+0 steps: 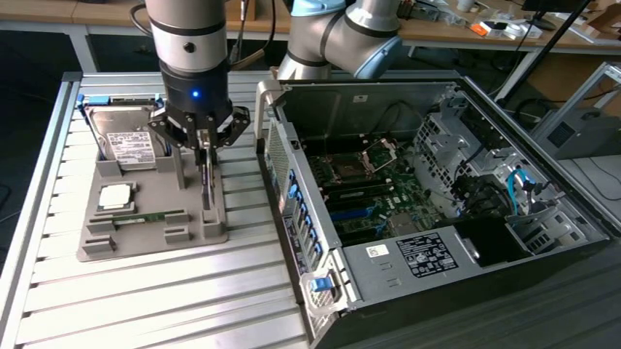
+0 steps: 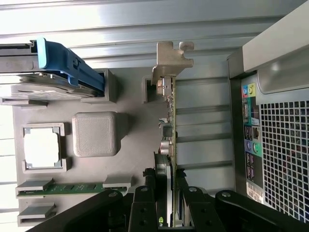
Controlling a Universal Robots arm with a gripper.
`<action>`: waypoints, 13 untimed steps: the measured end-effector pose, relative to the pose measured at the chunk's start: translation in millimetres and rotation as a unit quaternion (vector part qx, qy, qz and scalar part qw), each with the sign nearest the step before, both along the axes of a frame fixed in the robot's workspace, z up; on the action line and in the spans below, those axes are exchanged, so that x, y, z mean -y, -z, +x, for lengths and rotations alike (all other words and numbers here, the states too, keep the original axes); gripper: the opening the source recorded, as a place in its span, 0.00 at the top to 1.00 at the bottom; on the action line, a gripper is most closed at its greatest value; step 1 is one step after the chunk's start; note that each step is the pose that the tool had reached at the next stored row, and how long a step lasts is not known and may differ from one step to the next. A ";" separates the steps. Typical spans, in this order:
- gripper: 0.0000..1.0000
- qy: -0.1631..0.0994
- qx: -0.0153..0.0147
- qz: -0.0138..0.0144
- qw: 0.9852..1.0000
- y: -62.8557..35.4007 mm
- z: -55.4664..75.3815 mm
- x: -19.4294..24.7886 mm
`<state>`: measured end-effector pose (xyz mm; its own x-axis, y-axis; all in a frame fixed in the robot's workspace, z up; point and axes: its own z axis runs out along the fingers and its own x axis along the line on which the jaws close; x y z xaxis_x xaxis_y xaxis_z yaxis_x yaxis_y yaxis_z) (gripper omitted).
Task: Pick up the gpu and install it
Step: 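Pick up the gpu and move the gpu toward the slot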
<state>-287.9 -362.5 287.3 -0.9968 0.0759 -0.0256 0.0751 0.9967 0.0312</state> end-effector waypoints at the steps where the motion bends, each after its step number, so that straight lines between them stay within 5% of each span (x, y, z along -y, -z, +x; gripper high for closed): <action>1: 0.73 0.000 0.000 0.000 1.000 -0.3 0.0 0.0; 13: 0.73 0.000 0.000 0.000 1.000 -5.3 0.0 0.0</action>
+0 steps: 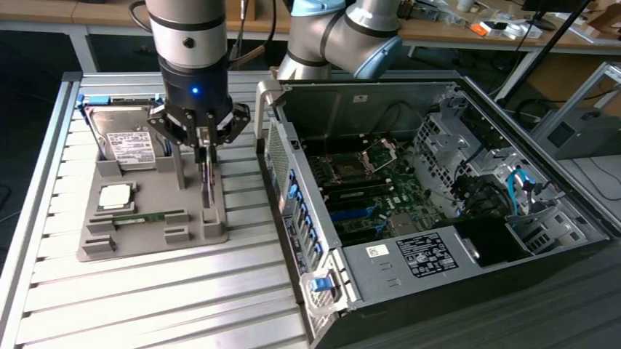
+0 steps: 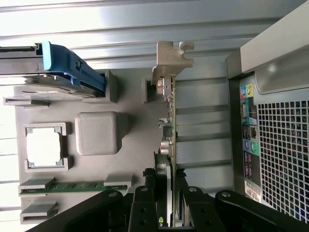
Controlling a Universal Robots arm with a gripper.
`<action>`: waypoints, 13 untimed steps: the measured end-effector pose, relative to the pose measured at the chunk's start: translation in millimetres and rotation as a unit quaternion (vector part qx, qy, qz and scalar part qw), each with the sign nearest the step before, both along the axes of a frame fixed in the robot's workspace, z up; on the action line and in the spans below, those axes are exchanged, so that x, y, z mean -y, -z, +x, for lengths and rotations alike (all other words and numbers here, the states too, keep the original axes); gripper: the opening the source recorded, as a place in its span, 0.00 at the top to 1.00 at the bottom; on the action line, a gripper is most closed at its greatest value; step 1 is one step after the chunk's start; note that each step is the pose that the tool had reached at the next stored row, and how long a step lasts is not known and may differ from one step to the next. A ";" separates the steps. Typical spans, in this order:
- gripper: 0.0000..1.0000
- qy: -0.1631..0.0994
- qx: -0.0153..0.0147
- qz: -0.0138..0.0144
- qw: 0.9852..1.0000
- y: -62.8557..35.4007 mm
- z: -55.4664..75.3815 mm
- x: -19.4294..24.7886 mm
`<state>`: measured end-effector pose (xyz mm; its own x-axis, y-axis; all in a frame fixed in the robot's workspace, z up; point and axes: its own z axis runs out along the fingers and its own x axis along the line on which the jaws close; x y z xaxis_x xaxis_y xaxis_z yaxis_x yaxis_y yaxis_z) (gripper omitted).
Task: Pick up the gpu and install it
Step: 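Pick up the gpu and move the gpu toward the slot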
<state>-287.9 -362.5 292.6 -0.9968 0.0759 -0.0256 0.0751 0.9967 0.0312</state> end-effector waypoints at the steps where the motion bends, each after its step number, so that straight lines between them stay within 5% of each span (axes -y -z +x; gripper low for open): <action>1: 0.73 0.000 0.000 0.000 1.000 -0.4 0.0 0.0; 13: 0.73 0.000 0.000 0.000 1.000 -8.2 0.0 0.0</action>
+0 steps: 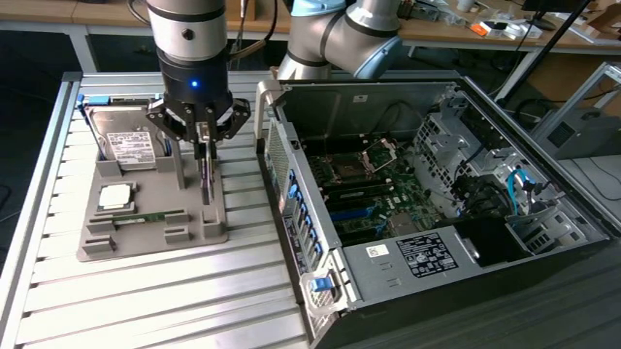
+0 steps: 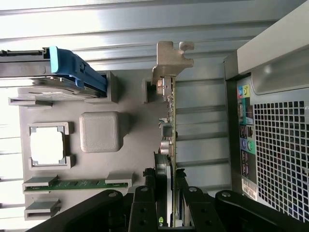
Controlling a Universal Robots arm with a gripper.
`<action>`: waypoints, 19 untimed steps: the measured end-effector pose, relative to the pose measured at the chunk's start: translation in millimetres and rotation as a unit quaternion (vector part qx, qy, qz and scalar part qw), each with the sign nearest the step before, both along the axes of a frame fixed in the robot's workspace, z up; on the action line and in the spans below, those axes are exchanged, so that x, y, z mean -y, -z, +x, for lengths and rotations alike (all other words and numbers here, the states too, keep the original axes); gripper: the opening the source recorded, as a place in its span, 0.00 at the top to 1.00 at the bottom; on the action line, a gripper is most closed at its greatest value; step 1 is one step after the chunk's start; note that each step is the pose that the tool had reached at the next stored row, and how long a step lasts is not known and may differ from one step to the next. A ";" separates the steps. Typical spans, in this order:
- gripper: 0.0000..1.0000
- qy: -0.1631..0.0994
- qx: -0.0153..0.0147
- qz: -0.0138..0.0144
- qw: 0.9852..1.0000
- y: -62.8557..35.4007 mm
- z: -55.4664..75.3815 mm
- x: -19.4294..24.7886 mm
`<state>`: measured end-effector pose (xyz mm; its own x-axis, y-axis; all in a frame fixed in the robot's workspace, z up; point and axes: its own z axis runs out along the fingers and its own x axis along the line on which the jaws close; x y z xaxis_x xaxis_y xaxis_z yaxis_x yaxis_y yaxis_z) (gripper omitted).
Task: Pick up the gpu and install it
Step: 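Pick up the gpu and move the gpu toward the slot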
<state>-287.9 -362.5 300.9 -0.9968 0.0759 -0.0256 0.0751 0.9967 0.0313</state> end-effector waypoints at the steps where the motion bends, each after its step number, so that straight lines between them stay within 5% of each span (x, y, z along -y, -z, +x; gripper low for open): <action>1: 0.73 0.000 0.000 0.000 1.000 -0.7 0.0 0.0; 19: 0.73 0.000 0.000 0.000 1.000 -14.9 0.0 0.0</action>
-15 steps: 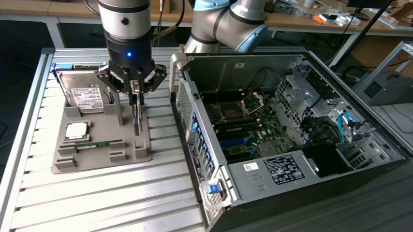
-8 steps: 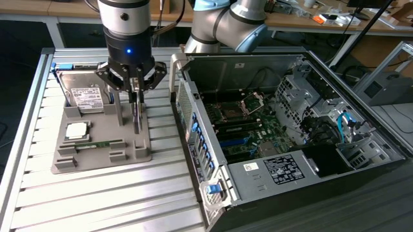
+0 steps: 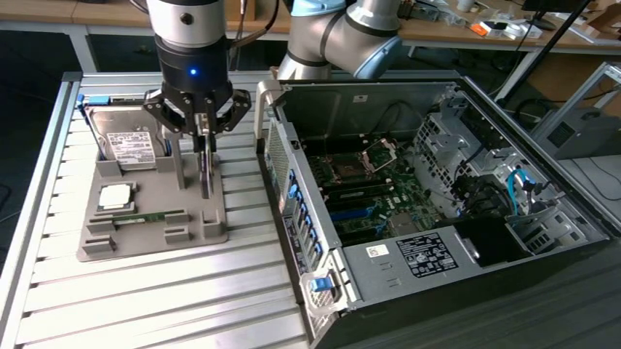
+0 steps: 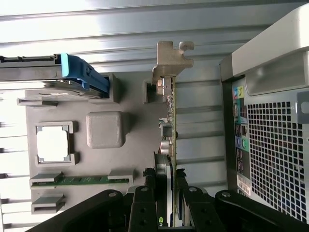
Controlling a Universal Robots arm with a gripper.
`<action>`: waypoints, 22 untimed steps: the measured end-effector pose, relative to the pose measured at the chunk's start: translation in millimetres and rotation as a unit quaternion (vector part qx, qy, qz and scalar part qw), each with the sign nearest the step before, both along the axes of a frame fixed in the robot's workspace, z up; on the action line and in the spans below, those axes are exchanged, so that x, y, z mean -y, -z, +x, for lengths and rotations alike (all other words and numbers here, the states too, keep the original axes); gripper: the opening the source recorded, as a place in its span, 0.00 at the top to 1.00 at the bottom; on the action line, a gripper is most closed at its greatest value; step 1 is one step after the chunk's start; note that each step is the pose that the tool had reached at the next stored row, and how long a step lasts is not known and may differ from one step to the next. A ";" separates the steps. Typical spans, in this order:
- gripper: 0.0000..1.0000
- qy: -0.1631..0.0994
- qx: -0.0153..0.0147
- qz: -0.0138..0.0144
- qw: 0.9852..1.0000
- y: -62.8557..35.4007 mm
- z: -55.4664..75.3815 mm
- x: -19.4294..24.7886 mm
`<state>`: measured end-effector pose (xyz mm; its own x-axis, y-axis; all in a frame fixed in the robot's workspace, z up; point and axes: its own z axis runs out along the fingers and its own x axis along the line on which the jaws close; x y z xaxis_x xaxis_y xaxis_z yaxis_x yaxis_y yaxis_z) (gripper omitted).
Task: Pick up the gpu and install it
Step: 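Pick up the gpu and move the gpu toward the slot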
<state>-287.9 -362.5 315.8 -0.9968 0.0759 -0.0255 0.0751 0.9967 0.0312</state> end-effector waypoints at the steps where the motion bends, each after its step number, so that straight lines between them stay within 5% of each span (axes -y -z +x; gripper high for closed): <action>1: 0.73 0.000 0.000 0.000 1.000 -1.2 0.0 0.0; 22: 0.73 0.000 0.000 0.000 1.000 -12.7 0.0 0.0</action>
